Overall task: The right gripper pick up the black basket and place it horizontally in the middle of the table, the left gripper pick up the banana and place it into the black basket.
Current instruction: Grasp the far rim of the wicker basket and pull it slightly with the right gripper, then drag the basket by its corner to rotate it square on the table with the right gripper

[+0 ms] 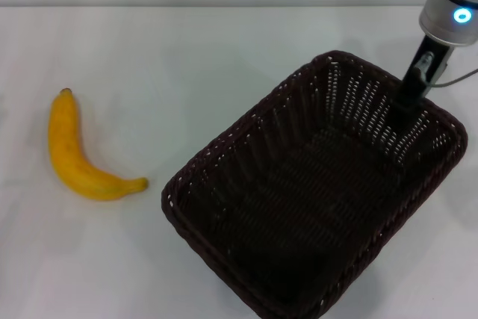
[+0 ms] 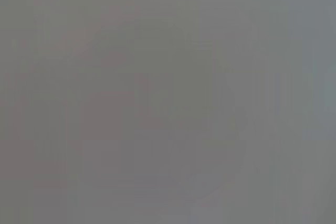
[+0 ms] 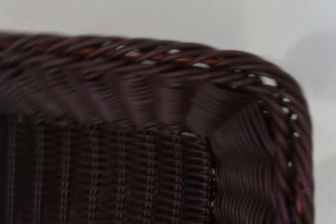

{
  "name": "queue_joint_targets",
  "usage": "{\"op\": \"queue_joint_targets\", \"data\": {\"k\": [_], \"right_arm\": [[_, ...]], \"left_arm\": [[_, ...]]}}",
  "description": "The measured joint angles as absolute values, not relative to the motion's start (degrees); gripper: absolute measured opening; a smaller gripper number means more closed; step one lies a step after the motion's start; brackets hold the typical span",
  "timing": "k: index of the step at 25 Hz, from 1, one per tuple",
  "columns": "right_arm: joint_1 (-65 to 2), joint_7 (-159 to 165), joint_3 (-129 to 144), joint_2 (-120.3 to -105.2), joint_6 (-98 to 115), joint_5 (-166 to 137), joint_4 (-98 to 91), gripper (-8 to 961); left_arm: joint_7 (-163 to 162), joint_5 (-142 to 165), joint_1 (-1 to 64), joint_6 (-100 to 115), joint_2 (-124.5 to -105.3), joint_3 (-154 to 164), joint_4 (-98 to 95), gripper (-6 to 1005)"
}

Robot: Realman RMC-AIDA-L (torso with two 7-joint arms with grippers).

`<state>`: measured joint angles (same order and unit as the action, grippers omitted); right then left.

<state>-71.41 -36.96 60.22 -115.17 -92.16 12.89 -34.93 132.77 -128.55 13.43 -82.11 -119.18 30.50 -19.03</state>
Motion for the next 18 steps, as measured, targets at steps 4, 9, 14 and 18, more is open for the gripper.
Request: {"op": "queue_joint_targets", "data": {"k": [4, 9, 14, 18], "right_arm": [[-71.1, -28.9, 59.7, -115.33, -91.9, 13.8, -37.1, 174], [-68.6, -16.9, 59.3, -115.31, -92.2, 14.6, -41.1, 143], [-61.7, -4.8, 57.0, -115.16, -94.7, 18.9, -49.1, 142], [-57.2, 0.9, 58.2, -115.48, -96.7, 21.2, -55.7, 138]], "left_arm": [[135.0, -131.6, 14.2, -82.5, -119.06, 30.5, -19.1, 878], [141.8, -138.5, 15.0, -81.9, -118.91, 30.5, -19.0, 878], [147.1, -141.9, 16.0, -81.9, -118.75, 30.5, -19.4, 878], [147.7, -142.6, 17.4, -81.2, -118.06, 30.5, -19.6, 878]]}}
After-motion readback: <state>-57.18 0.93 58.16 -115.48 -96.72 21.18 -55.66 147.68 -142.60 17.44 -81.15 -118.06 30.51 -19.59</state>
